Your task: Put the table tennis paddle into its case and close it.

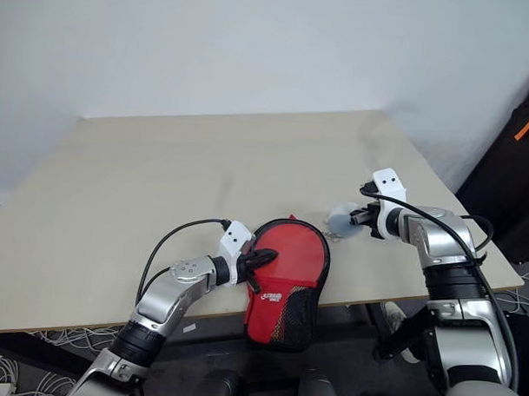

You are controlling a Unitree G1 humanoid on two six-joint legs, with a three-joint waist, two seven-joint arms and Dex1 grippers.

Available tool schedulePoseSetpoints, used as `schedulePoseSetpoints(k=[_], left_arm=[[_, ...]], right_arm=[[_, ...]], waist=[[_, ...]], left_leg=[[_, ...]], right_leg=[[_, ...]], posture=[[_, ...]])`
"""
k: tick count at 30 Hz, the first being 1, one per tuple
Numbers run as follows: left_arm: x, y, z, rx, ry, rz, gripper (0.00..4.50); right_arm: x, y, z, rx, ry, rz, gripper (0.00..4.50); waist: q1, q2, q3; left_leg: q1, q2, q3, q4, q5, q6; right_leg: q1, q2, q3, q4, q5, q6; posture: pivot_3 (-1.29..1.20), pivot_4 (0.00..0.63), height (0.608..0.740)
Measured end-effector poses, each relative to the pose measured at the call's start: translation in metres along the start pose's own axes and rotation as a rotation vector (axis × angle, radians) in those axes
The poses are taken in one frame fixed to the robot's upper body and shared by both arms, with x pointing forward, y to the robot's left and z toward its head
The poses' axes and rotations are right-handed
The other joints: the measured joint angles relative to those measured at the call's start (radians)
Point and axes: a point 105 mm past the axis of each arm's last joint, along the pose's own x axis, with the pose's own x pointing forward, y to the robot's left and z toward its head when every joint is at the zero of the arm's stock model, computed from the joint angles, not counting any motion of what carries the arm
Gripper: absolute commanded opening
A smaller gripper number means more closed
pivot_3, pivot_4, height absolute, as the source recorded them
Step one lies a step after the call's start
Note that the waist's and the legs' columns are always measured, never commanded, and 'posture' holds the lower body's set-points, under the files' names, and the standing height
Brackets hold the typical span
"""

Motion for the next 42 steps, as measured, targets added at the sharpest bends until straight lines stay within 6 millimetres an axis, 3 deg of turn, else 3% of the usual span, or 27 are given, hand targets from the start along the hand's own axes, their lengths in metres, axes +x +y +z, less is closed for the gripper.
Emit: schedulePoseSetpoints(k=[13,18,42], left_arm=[[0.003,0.002,0.002,0.017,0.016,-0.013,0.00],[0.004,0.001,0.002,0.019,0.024,-0.025,0.00],[0.006,0.000,0.003,0.020,0.035,-0.041,0.00]], right_arm=[[-0.050,0.034,-0.004,-0.160,0.015,0.319,0.03],[-0.060,0.051,-0.002,-0.221,0.010,0.403,0.03],[-0.107,0.108,-0.053,-0.359,0.189,0.806,0.03]], waist=[[0.003,0.000,0.000],[0.003,-0.001,0.000],[0.014,-0.003,0.001]], left_leg=[[0.000,0.000,0.000,0.001,-0.001,0.001],[0.000,0.000,-0.001,0.001,-0.001,0.001],[0.000,0.000,-0.001,0.002,-0.001,0.001]], right_leg=[[0.000,0.000,-0.001,-0.001,-0.002,-0.001],[0.001,0.000,-0.001,-0.001,-0.002,-0.002],[0.001,-0.001,-0.002,-0.001,-0.003,-0.001]], posture=[[0.00,0.000,0.740],[0.00,0.000,0.740],[0.00,0.000,0.740]])
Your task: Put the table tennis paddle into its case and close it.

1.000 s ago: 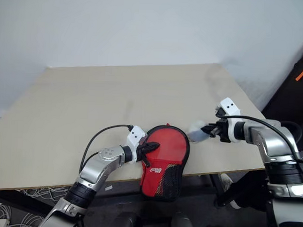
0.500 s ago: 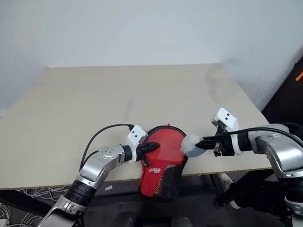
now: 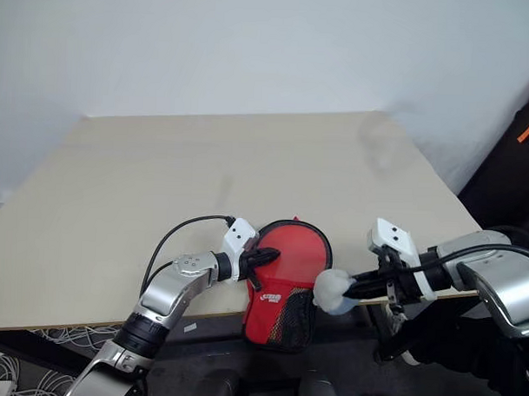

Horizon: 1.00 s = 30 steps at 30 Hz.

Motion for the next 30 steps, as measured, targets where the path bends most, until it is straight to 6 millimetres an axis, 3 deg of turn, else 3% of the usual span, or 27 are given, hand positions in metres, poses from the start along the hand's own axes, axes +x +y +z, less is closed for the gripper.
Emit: schedulePoseSetpoints(k=[10,22,30], left_arm=[[-0.001,-0.004,-0.001,0.008,0.012,-0.010,0.00],[0.005,-0.003,0.002,0.039,0.043,-0.080,0.00],[0.017,-0.011,0.008,0.079,0.012,-0.213,0.00]], right_arm=[[0.014,0.034,-0.006,-0.013,0.010,0.125,0.03],[0.025,0.008,-0.004,0.025,-0.044,-0.017,0.03],[0.026,0.002,-0.001,0.026,-0.044,-0.038,0.03]], waist=[[0.017,-0.002,0.000],[0.018,-0.006,0.000],[0.019,-0.006,0.000]], left_leg=[[0.000,0.000,0.000,0.002,-0.002,-0.003],[0.000,0.000,0.000,0.002,-0.002,-0.002],[-0.001,0.000,0.001,0.002,0.000,0.000]], right_leg=[[-0.002,-0.001,-0.001,0.000,0.000,0.000],[-0.002,-0.001,-0.001,0.000,0.000,0.000],[-0.002,-0.001,-0.001,0.000,0.000,0.000]], posture=[[0.00,0.000,0.740],[0.00,0.000,0.740],[0.00,0.000,0.740]])
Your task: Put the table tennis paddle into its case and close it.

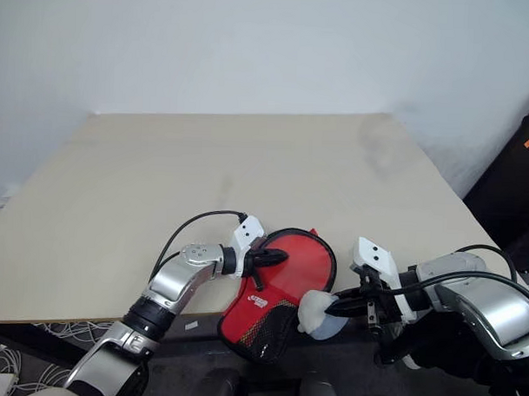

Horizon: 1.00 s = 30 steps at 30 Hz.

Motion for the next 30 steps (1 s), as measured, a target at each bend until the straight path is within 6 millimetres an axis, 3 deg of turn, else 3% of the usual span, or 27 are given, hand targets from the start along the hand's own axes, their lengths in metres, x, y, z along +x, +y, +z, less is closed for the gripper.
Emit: schedulePoseSetpoints(k=[8,20,30], left_arm=[[0.018,-0.016,0.005,0.069,0.000,-0.135,0.00],[0.024,-0.021,0.004,0.112,0.022,-0.195,0.00],[0.027,-0.022,0.005,0.128,0.037,-0.223,0.00]], right_arm=[[0.001,0.001,-0.002,0.022,-0.004,0.010,0.03],[0.021,0.056,0.008,0.033,-0.058,0.205,0.03],[0.036,0.084,0.005,0.057,-0.060,0.274,0.03]], waist=[[0.001,0.000,0.000],[0.016,-0.001,0.000],[0.019,-0.001,0.000]], left_leg=[[0.000,0.000,0.000,0.000,0.000,0.000],[0.000,0.000,-0.001,0.001,0.000,0.000],[0.000,0.001,-0.001,0.001,-0.001,0.001]], right_leg=[[0.001,0.000,0.000,0.000,0.000,0.000],[0.001,0.000,0.000,0.000,0.000,0.000],[0.001,0.000,-0.001,-0.001,0.000,0.000]], posture=[[0.00,0.000,0.740],[0.00,0.000,0.740],[0.00,0.000,0.740]])
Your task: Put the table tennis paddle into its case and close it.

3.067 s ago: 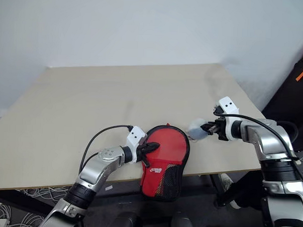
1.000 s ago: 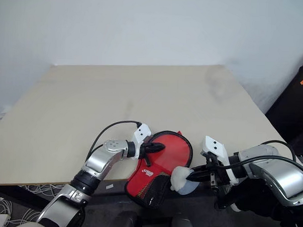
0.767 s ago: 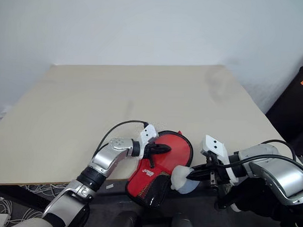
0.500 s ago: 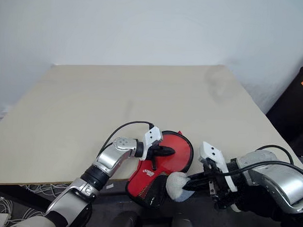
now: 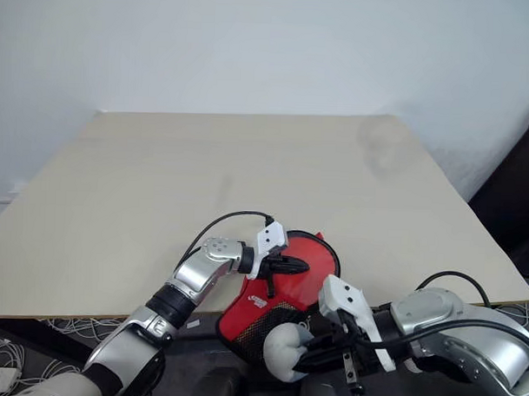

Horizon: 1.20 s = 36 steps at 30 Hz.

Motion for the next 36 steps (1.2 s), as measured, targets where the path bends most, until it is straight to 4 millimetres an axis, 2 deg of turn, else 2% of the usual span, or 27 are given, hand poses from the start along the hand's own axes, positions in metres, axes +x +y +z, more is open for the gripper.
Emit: schedulePoseSetpoints(k=[5,9,17,23,24,26,28,32,34,35,36], left_arm=[[0.002,0.000,0.000,0.007,0.013,-0.011,0.00],[0.003,0.000,0.000,0.008,0.017,-0.016,0.00],[0.006,-0.001,0.002,0.003,0.012,-0.023,0.00],[0.008,0.002,0.003,-0.008,0.006,-0.007,0.00],[0.008,0.003,0.003,-0.007,0.005,-0.003,0.00],[0.008,0.004,0.004,-0.007,0.001,0.003,0.00],[0.007,0.005,0.003,-0.008,0.001,0.011,0.39],[0.000,0.008,0.002,-0.007,-0.010,0.051,1.66],[-0.009,0.012,0.000,0.000,-0.011,0.083,2.39],[-0.016,0.018,0.000,-0.004,-0.011,0.119,2.68],[-0.025,0.027,0.001,-0.013,-0.023,0.171,3.05]], right_arm=[[0.004,0.017,-0.007,0.032,0.007,0.048,0.03],[0.008,0.031,-0.005,0.021,-0.007,0.110,0.03],[0.011,0.033,0.024,-0.044,-0.097,0.109,0.03],[0.018,0.026,0.031,-0.008,-0.155,0.067,0.03],[0.020,0.026,0.031,-0.001,-0.156,0.066,0.71],[0.024,0.030,0.029,0.012,-0.155,0.094,1.33],[0.026,0.034,0.029,0.013,-0.155,0.120,2.04],[0.019,0.026,0.037,-0.012,-0.166,0.093,3.47],[0.011,0.014,0.043,-0.015,-0.188,0.050,4.24],[0.004,0.003,0.049,-0.014,-0.209,0.009,4.49],[-0.004,-0.008,0.056,-0.018,-0.237,-0.036,4.50]], waist=[[0.001,-0.001,0.000],[0.000,-0.002,0.000],[0.001,-0.004,0.000],[0.000,-0.006,0.000],[0.000,-0.006,0.000],[0.000,-0.006,0.000],[0.000,-0.006,0.000],[-0.002,-0.007,0.001],[-0.007,-0.007,0.001],[-0.008,-0.007,0.001],[-0.008,-0.008,0.001]], left_leg=[[0.000,0.000,0.000,0.000,-0.001,0.000],[0.000,0.000,0.000,0.001,-0.001,0.000],[0.000,0.001,-0.001,0.001,-0.002,-0.001],[0.000,0.001,-0.001,0.001,-0.002,-0.001],[0.000,0.001,-0.001,0.001,-0.002,-0.001],[0.000,0.001,-0.001,0.001,-0.002,-0.001],[0.000,0.001,-0.001,0.001,-0.001,0.000],[0.001,0.003,-0.001,0.001,-0.001,0.000],[0.000,0.003,0.000,0.000,-0.001,0.000],[0.000,0.003,0.000,0.000,-0.001,0.000],[-0.001,0.003,0.000,0.000,-0.001,0.001]], right_leg=[[0.000,0.000,0.000,-0.001,0.000,0.000],[0.001,0.000,0.000,-0.001,0.000,0.001],[0.001,-0.001,-0.001,-0.001,0.000,0.001],[0.001,-0.001,-0.001,-0.001,0.000,0.001],[0.001,-0.001,-0.001,-0.001,0.000,0.001],[0.003,-0.001,-0.001,-0.001,0.000,0.001],[0.003,-0.001,-0.001,-0.001,0.000,0.000],[0.003,-0.001,-0.001,-0.001,0.000,0.000],[0.002,0.000,0.000,0.000,0.000,0.000],[0.001,0.000,0.000,0.000,0.000,0.000],[0.000,0.000,0.000,0.001,0.000,0.000]], posture=[[0.00,0.000,0.740],[0.00,0.000,0.740],[0.00,0.000,0.740],[0.00,0.000,0.740],[0.00,0.000,0.740],[0.00,0.000,0.740],[0.00,0.000,0.740],[0.00,0.000,0.740],[0.00,0.000,0.740],[0.00,0.000,0.740],[0.00,0.000,0.740]])
